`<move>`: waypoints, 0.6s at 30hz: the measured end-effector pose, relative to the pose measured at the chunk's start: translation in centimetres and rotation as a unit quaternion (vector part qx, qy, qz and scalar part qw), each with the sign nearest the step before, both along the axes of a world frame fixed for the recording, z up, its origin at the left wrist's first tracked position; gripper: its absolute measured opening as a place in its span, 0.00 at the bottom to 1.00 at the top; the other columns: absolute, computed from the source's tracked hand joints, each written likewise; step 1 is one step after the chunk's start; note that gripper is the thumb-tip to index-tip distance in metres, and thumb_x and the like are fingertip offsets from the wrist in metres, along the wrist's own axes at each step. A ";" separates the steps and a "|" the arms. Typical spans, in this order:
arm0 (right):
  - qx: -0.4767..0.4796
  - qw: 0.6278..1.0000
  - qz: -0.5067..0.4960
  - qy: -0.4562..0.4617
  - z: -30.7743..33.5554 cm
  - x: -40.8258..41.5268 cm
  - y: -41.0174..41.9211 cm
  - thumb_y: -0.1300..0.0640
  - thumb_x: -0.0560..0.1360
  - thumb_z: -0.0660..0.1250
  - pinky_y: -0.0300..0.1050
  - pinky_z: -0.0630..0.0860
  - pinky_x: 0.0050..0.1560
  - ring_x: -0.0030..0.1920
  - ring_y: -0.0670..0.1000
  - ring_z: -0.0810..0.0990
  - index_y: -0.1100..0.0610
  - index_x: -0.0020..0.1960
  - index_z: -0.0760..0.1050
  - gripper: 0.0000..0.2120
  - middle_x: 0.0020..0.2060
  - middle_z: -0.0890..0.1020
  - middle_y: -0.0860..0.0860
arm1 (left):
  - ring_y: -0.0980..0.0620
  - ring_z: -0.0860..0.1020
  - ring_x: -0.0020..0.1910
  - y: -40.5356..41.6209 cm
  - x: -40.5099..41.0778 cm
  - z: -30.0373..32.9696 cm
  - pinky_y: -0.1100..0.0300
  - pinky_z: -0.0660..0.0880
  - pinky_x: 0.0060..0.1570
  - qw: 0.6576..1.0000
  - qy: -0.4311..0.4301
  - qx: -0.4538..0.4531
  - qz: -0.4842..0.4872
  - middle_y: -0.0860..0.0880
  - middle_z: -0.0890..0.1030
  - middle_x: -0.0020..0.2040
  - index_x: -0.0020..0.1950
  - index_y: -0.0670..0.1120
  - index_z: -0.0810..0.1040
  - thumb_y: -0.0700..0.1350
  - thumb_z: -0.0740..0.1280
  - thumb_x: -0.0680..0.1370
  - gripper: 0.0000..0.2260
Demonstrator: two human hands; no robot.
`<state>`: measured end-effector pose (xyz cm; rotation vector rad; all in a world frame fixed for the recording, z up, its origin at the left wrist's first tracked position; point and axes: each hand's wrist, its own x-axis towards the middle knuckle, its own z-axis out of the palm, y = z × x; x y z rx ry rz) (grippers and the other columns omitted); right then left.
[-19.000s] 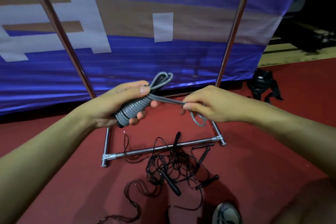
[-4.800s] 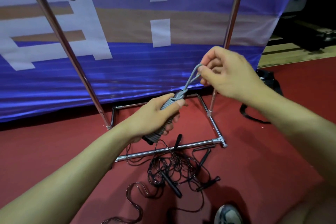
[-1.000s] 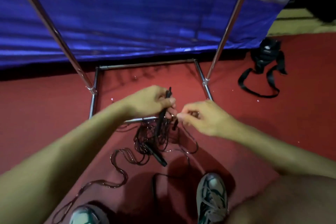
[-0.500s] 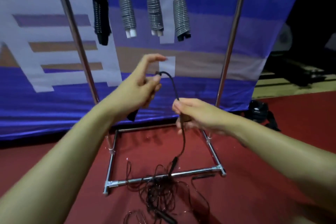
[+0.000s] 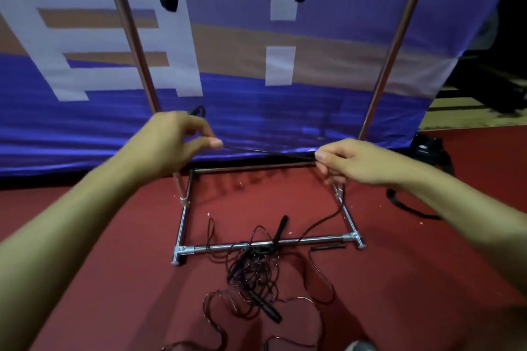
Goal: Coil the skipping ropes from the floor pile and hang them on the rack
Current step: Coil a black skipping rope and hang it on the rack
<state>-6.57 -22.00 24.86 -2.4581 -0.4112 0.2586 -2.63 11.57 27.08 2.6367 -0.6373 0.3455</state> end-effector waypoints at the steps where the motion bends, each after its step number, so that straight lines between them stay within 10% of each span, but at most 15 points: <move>1: -0.009 1.000 -0.019 -0.021 -1.1 0.1 -0.3 0.49 0.86 0.57 0.55 0.79 0.44 0.31 0.45 0.79 0.52 0.40 0.75 0.18 0.27 0.74 0.45 | 0.61 0.77 0.35 0.1 -0.1 -0.7 0.67 0.65 0.35 0.999 0.026 0.024 -0.007 0.58 0.74 0.33 0.49 0.55 0.85 0.54 0.73 0.77 0.05; 6: -0.072 0.992 0.008 -0.105 -3.3 -0.6 3.1 0.48 0.84 0.61 0.38 0.70 0.36 0.31 0.46 0.77 0.47 0.41 0.79 0.15 0.31 0.81 0.49 | 0.75 0.75 0.45 -3.6 -1.8 -3.2 0.75 0.71 0.49 0.978 0.155 -0.029 -0.133 0.64 0.80 0.43 0.69 0.63 0.76 0.61 0.67 0.78 0.19; 12: 0.029 0.998 0.014 -0.061 -2.6 -1.0 5.3 0.44 0.83 0.61 0.38 0.76 0.34 0.27 0.42 0.77 0.51 0.39 0.78 0.18 0.28 0.79 0.46 | 0.59 0.74 0.39 -5.1 -1.2 -5.0 0.62 0.70 0.45 0.978 0.103 0.034 -0.177 0.54 0.74 0.39 0.37 0.60 0.75 0.57 0.62 0.82 0.13; 18: -0.062 0.993 0.059 0.083 -5.2 0.2 1.1 0.50 0.86 0.57 0.38 0.72 0.43 0.32 0.42 0.73 0.52 0.40 0.76 0.18 0.30 0.75 0.44 | 0.54 0.75 0.37 0.5 1.9 -6.8 0.57 0.71 0.46 0.972 0.156 0.158 -0.081 0.47 0.80 0.42 0.48 0.50 0.84 0.55 0.69 0.79 0.10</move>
